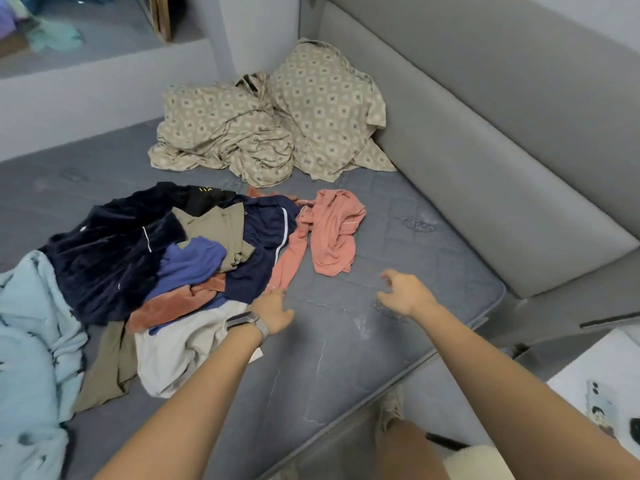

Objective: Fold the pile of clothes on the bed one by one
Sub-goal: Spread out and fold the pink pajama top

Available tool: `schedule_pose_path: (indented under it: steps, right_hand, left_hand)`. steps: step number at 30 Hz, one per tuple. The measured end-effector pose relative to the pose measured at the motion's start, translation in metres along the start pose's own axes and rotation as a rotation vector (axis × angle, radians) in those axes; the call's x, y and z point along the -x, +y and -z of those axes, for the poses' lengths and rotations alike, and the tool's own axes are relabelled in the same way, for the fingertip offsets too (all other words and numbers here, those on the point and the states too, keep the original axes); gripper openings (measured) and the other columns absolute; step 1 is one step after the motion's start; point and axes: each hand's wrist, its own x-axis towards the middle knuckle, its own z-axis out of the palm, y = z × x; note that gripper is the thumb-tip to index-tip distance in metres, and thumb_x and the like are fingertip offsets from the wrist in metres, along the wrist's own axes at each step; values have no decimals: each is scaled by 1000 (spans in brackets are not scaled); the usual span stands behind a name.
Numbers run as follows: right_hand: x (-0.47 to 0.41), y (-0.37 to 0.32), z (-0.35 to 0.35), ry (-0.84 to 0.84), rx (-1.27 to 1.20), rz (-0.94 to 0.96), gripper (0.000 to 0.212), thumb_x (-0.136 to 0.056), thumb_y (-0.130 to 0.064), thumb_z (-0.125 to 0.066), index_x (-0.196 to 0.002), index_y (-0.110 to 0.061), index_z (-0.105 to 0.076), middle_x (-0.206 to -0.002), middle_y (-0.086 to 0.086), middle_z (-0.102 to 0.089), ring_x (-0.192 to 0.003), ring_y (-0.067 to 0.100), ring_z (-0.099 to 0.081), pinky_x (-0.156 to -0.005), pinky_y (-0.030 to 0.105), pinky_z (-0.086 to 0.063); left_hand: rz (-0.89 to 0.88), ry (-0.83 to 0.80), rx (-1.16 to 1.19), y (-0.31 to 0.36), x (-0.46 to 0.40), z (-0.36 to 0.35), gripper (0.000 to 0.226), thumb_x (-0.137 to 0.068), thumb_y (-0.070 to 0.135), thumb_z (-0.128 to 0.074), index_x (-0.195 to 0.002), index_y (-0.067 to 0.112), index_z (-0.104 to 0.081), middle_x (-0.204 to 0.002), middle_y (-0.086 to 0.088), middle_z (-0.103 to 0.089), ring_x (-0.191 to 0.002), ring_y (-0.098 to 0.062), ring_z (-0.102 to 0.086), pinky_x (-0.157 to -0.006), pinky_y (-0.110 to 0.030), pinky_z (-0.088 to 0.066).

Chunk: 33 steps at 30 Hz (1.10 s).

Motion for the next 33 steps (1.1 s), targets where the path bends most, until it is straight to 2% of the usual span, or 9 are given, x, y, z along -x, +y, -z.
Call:
schedule_pose_path:
  steps: [5, 13, 16, 19, 22, 25, 28, 31, 33]
  right_hand:
    - [-85, 23, 18, -69, 39, 98, 53, -90, -30, -59, -139, -15, -43, -128, 11, -57, -121, 29, -51, -97, 35, -45]
    - [-224, 60, -5, -163, 157, 206, 54, -88, -31, -65, -137, -18, -46, -129, 10, -58, -123, 30, -51, -99, 38, -45]
    - [-264, 64, -44, -193, 220, 276, 57, -85, -29, -67, -137, -16, -47, -134, 11, -54, -126, 30, -47, -103, 36, -41]
    - [-301, 65, -94, -194, 273, 339, 62, -81, -30, -69, -139, -26, -44, -134, 11, -44, -126, 32, -37, -104, 41, -39]
    - [-331, 66, -137, -99, 288, 368, 72, -80, -32, -71, -142, -40, -36, -138, 10, -33, -125, 30, -31, -102, 45, -41]
    - [-358, 68, -169, 44, 289, 402, 72, -82, -36, -70, -143, -44, -32, -136, 10, -32, -121, 30, -34, -98, 44, -43]
    - [-377, 72, -187, 181, 326, 454, 55, -89, -41, -60, -140, -35, -40, -127, 11, -40, -113, 31, -41, -89, 42, -42]
    - [-386, 73, -198, 310, 261, 442, 37, -91, -22, -54, -128, -23, -55, -123, 12, -44, -111, 33, -41, -84, 43, -40]
    - [-386, 75, -205, 320, 142, 412, 32, -89, -15, -49, -119, -16, -60, -125, 12, -43, -112, 34, -40, -90, 44, -38]
  left_hand:
    - [108, 84, 109, 32, -50, -13, 56, -90, 25, -55, -140, 6, -39, -138, -17, -47, -123, -32, -49, -100, -35, -42]
    - [238, 230, 163, 50, -142, -68, 62, -88, 36, -62, -141, 13, -41, -135, -12, -51, -126, -29, -46, -105, -38, -37]
    - [252, 193, 121, 44, -168, -95, 64, -90, 33, -60, -145, 14, -33, -138, -12, -47, -125, -28, -46, -100, -34, -36]
    - [238, 178, 183, 30, -198, -130, 77, -90, 30, -62, -151, 17, -16, -137, -17, -46, -122, -31, -50, -100, -38, -41]
    - [232, 184, 181, 12, -220, -162, 80, -90, 30, -61, -152, 19, -11, -138, -17, -44, -122, -32, -49, -102, -40, -40]
    - [218, 212, 148, -8, -236, -192, 78, -90, 32, -59, -152, 18, -14, -140, -15, -39, -125, -30, -46, -104, -38, -38]
    - [209, 271, 152, -26, -246, -215, 80, -90, 33, -59, -152, 21, -11, -140, -12, -37, -124, -31, -45, -103, -41, -40]
    - [198, 330, 159, -40, -252, -233, 78, -90, 34, -59, -151, 20, -14, -142, -12, -36, -127, -32, -44, -106, -40, -37]
    - [190, 370, 158, -44, -252, -245, 74, -90, 34, -59, -150, 18, -18, -143, -12, -37, -128, -31, -41, -108, -38, -34]
